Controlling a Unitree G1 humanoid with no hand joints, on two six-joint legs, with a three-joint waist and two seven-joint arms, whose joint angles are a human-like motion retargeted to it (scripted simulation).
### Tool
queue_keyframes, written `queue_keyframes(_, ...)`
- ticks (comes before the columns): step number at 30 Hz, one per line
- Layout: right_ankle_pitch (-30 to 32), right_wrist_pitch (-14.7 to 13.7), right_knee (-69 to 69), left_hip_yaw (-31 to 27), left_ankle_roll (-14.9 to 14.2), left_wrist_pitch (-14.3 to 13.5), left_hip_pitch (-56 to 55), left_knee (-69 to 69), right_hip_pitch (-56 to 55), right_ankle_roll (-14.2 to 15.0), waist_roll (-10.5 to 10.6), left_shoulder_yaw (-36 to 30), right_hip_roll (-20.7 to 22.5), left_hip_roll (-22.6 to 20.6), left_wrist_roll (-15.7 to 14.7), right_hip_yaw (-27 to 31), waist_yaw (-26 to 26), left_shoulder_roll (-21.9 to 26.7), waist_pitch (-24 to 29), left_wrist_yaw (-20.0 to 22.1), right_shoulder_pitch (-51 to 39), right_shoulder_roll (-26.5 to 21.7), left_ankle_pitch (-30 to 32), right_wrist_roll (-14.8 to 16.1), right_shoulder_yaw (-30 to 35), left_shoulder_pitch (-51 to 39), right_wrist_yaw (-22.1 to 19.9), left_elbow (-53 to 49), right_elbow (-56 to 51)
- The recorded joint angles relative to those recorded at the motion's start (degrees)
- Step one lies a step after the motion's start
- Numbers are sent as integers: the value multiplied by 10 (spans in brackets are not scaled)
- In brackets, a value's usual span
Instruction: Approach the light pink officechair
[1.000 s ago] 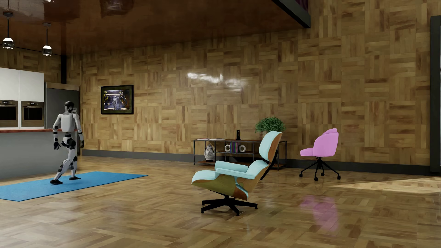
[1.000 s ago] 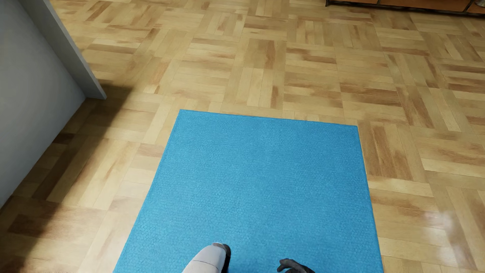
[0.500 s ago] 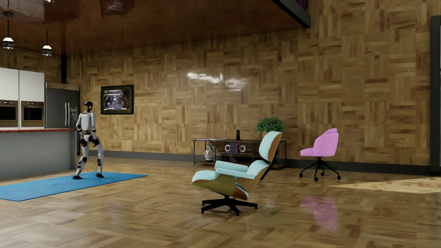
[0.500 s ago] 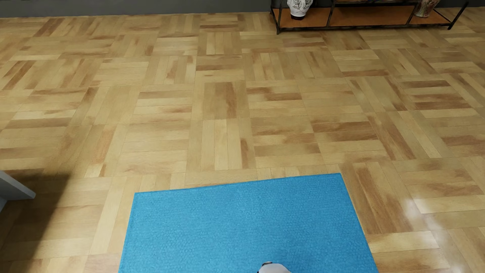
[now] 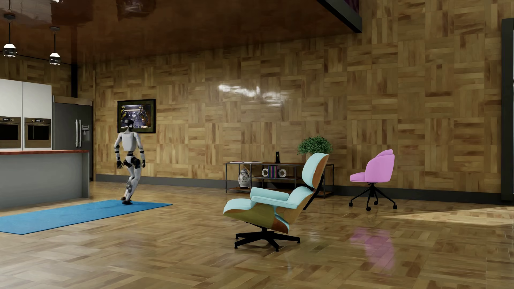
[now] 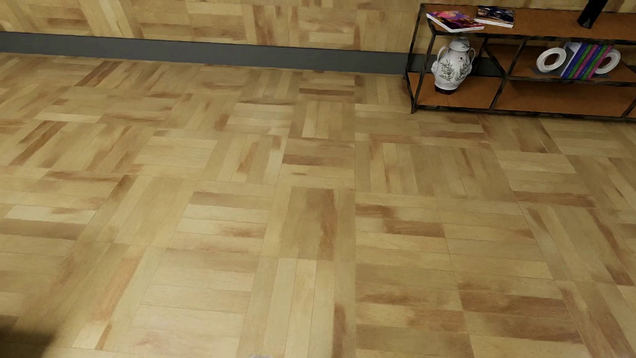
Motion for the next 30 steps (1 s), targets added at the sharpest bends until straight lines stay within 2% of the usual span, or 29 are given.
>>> queue_keyframes(2,-70,0,-16,0,0,0,-30,-182,56,0,-3,-13,-6,4,0,0,24,4,-18,0,-35,-8,101,0,-49,3,0,17,-15)
queue_keyframes(3,-78,0,-15,0,0,0,-53,-419,74,0,-8,-10,-5,5,0,0,23,5,-27,0,-47,-8,154,0,-74,4,0,25,-17)
queue_keyframes(4,-63,0,-3,0,0,0,-77,-226,90,0,-12,-20,-17,5,0,0,39,8,-27,0,-53,-17,108,0,-78,3,0,24,-32)
queue_keyframes(5,-29,0,22,0,0,0,-87,-173,115,0,-21,-30,-35,-11,0,0,55,10,-20,0,-41,-17,114,0,-110,-1,0,32,-47)
queue_keyframes(6,44,0,81,0,0,0,-99,-122,108,0,-32,-33,-51,-24,0,0,66,9,-30,0,-29,-7,143,0,-125,-1,0,43,-38)
queue_keyframes(7,161,0,184,0,0,0,-81,-76,86,0,-51,-31,-77,-52,0,0,68,8,-26,0,-11,12,123,0,-131,-3,0,57,-20)
queue_keyframes(8,254,0,332,0,0,0,-60,-68,19,0,-49,-21,-74,-72,0,0,55,4,-26,0,5,18,92,0,-123,-11,0,62,-11)
queue_keyframes(9,255,0,480,0,0,0,-19,-74,-50,0,-52,-5,-85,-95,0,0,42,0,-14,0,12,26,63,0,-106,-13,0,49,1)
queue_keyframes(10,220,0,561,0,0,0,35,-95,-117,0,-44,-10,-82,-89,0,0,20,1,-4,0,13,26,50,0,-66,-22,0,31,11)
queue_keyframes(11,212,0,566,0,0,0,82,-118,-178,0,-26,-8,-66,-76,0,0,-14,-1,-3,0,28,38,44,0,-66,-27,0,7,24)
queue_keyframes(12,232,0,506,0,0,0,121,-141,-228,0,-11,-13,-62,-74,0,0,-55,2,3,0,54,24,36,0,-52,-39,0,-18,-7)
queue_keyframes(13,282,0,388,0,0,0,169,-161,-257,0,-5,-15,-54,-61,0,0,-83,9,8,0,58,33,28,0,-23,-50,0,-40,44)
queue_keyframes(14,307,0,254,0,0,0,202,-185,-290,0,-1,0,-54,-62,0,0,-110,11,0,0,75,39,17,0,-45,-56,0,-65,59)
queue_keyframes(15,248,0,114,0,0,0,249,-208,-297,0,1,10,-48,-60,0,0,-126,15,-5,0,89,39,-1,0,-48,-60,0,-87,74)
queue_keyframes(16,47,0,41,0,0,0,285,-226,-296,0,-7,30,-44,-71,0,0,-135,22,-15,0,98,35,-25,0,-31,-67,0,-108,77)
queue_keyframes(17,209,0,-163,0,0,0,304,-226,-308,0,-10,47,-48,-74,0,0,-140,31,-30,0,111,29,-58,0,-18,-70,0,-123,77)
queue_keyframes(18,231,0,-180,0,0,0,321,-224,-319,0,-14,62,-48,-83,0,0,-147,34,-35,0,123,26,-79,0,-5,-73,0,-123,83)
queue_keyframes(19,33,0,27,0,0,0,338,-207,-339,0,-7,82,-39,-80,0,0,-157,31,-30,0,128,24,-82,0,4,-68,0,-117,90)
queue_keyframes(20,99,0,46,0,0,0,348,-169,-341,0,2,101,-19,-74,0,0,-159,25,-29,0,135,22,-58,0,5,-60,0,-102,96)
queue_keyframes(21,196,0,47,0,0,0,317,-72,-340,0,27,107,12,-43,0,0,-156,15,-32,0,140,21,24,0,-3,-52,0,-84,103)
queue_keyframes(22,262,0,88,0,0,0,285,60,-328,0,38,102,36,-19,0,0,-145,6,-20,0,143,17,130,0,2,-39,0,-58,113)
queue_keyframes(23,275,0,107,0,0,0,219,190,-308,0,42,98,55,-2,0,0,-134,3,-13,0,139,15,122,0,-8,-29,0,-44,109)
queue_keyframes(24,266,0,99,0,0,0,159,252,-262,0,41,86,63,6,0,0,-133,2,5,0,134,11,58,0,-24,-24,0,-33,93)
queue_keyframes(25,236,0,88,0,0,0,103,230,-225,0,25,72,59,1,0,0,-106,2,7,0,123,13,33,0,-39,-22,0,-16,84)
queue_keyframes(27,163,0,74,0,0,0,45,39,-155,0,-8,65,55,-6,0,0,-41,13,11,0,99,4,15,0,-45,-2,0,-13,35)
queue_keyframes(28,126,0,59,0,0,0,31,-85,-124,0,-21,77,53,-3,0,0,-26,18,5,0,87,4,41,0,-62,15,0,-15,21)
queue_keyframes(29,92,0,51,0,0,0,28,-193,-96,0,-28,71,52,1,0,0,-19,18,1,0,77,0,177,0,-83,29,0,-15,0)
queue_keyframes(30,53,0,62,0,0,0,-4,-222,-92,0,-38,76,44,10,0,0,-11,17,-15,0,66,-8,339,0,-102,42,0,-11,-17)
